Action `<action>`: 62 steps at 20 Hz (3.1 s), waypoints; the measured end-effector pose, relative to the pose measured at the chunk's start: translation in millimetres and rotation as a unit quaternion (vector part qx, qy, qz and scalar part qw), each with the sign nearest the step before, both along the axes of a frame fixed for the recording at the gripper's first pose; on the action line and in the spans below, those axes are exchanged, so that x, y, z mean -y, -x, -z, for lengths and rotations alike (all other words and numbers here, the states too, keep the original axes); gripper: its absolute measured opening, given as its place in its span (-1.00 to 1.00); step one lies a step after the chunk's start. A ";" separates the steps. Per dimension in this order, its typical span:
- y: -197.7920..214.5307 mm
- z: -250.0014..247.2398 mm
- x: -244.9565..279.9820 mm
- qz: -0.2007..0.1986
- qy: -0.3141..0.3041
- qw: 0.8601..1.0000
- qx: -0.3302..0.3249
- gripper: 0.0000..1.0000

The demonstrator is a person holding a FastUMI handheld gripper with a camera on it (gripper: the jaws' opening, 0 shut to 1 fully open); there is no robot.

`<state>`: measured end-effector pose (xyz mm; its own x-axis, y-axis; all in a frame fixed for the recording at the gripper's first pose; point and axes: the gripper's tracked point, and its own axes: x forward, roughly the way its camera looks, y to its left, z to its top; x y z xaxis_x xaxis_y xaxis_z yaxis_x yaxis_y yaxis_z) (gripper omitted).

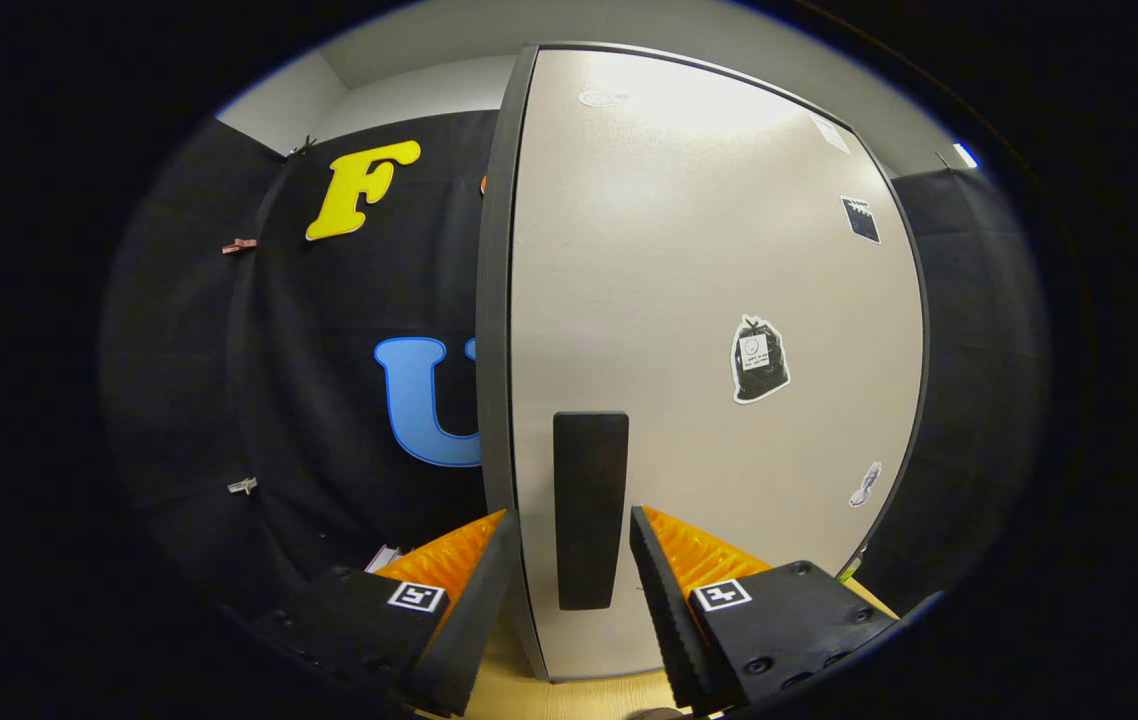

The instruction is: Open the shoe cabinet door, grab the shoes and put them into the shoe cabinet, then close the shoe cabinet door.

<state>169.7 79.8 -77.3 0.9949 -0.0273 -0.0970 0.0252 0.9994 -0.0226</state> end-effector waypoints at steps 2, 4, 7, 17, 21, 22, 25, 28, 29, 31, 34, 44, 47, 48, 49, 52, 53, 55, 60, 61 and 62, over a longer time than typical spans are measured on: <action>-3.6 1.4 0.8 0.003 0.001 1.000 0.000 0.43; -6.7 2.6 4.3 0.010 0.002 1.000 0.000 0.37; -10.2 1.4 5.7 0.014 0.003 1.000 0.005 0.00; -9.3 1.8 6.2 0.014 0.010 1.000 0.009 -0.35; -3.4 -0.5 7.3 0.021 0.018 1.000 0.008 -0.58; -2.1 -0.7 8.1 0.028 0.032 0.999 0.009 -0.58; 3.8 -0.3 7.7 0.026 0.015 1.000 0.002 -0.58; 9.7 -1.8 7.2 0.017 0.014 1.000 0.000 -0.58; 13.0 -1.6 7.7 0.014 0.013 1.000 -0.001 -0.58; 21.0 -1.6 8.9 0.009 0.010 1.000 -0.001 -0.58; 33.5 -2.1 11.0 0.000 0.008 1.000 -0.001 -0.58; 101.9 -7.1 46.3 -0.039 0.006 0.999 -0.010 -0.58; 123.8 -6.9 63.7 -0.048 0.000 0.999 -0.013 -0.58; 129.1 -7.7 70.3 -0.050 -0.002 0.999 -0.013 -0.58; 136.6 -8.6 77.7 -0.054 -0.003 0.998 -0.012 -0.58; 156.2 -9.8 98.5 -0.058 -0.002 0.998 -0.014 -0.59; 159.7 -10.1 104.9 -0.058 -0.002 0.998 -0.015 -0.59; 167.6 -11.0 117.5 -0.057 0.001 0.998 -0.017 -0.60; 180.7 -12.5 142.5 -0.051 0.002 0.998 -0.022 -0.60; 182.1 -12.7 147.3 -0.048 0.000 0.999 -0.022 -0.60; 184.9 -12.9 152.6 -0.045 -0.001 0.999 -0.022 -0.60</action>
